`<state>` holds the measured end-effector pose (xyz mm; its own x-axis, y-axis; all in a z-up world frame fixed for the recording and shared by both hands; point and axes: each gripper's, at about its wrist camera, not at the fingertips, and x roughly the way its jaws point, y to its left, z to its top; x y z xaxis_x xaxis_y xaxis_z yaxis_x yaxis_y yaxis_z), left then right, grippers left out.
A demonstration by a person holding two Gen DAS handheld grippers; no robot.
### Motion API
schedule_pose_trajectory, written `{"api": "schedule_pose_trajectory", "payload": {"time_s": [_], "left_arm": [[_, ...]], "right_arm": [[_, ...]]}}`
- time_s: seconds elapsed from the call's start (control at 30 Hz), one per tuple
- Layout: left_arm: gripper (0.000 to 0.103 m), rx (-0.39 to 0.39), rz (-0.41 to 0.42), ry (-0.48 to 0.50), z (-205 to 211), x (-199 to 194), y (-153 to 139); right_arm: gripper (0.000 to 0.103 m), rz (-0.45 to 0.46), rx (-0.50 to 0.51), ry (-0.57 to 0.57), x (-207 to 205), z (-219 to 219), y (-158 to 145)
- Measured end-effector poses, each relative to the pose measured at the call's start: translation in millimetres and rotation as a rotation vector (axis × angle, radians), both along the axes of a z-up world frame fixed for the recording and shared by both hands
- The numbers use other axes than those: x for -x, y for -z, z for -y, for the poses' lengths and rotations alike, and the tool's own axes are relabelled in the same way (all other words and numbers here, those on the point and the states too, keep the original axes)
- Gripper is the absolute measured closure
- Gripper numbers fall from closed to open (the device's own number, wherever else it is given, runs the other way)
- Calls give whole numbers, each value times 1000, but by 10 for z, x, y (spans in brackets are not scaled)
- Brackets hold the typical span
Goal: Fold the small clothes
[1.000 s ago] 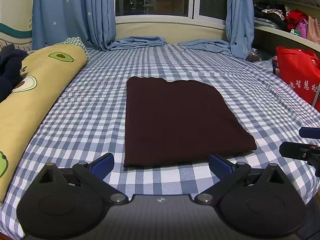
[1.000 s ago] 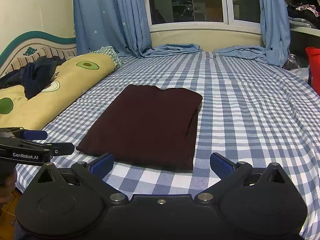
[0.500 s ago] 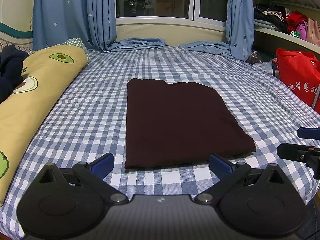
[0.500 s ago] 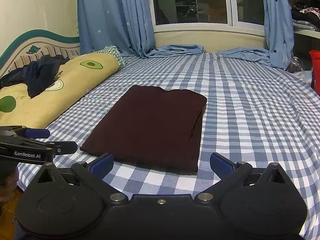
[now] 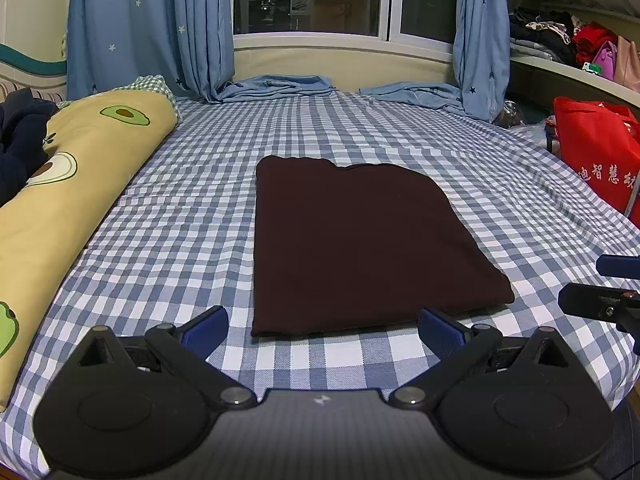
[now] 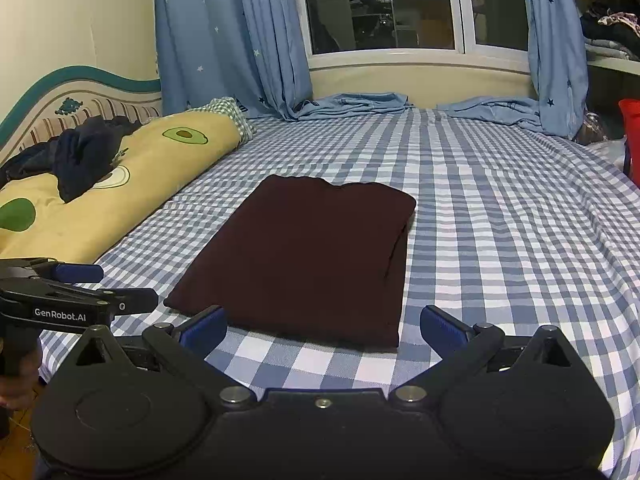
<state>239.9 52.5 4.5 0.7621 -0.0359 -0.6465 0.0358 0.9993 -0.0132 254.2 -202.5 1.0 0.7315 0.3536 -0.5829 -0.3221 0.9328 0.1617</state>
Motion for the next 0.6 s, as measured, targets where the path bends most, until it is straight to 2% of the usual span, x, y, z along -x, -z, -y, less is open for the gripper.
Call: {"api": "schedule_pose_trajectory", "payload": {"time_s": [0.6], "left_arm": [[0,-1,-4,4,36,1,26]], "right_arm": [[1,0,-8,6,23,12,24]]}}
